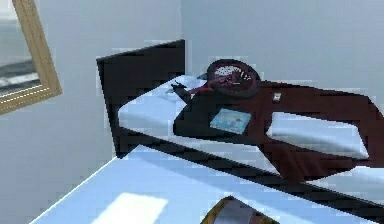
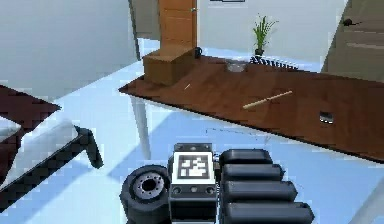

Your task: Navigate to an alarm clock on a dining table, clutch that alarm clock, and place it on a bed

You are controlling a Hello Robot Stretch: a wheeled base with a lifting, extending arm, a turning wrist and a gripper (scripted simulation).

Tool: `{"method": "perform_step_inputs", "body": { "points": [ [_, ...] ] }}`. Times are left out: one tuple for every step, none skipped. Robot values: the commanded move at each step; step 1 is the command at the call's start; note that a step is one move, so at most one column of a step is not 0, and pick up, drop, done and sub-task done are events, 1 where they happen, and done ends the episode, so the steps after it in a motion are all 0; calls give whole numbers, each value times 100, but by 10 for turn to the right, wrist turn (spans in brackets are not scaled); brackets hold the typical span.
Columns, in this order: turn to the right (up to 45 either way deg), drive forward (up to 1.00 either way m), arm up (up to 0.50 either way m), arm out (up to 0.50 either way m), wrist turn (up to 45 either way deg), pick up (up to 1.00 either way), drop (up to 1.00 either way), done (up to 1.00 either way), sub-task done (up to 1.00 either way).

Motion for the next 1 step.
{"method": "perform_step_inputs", "body": {
  "points": [
    [0,95,0,0,0,0,0,0,0]
  ]
}}
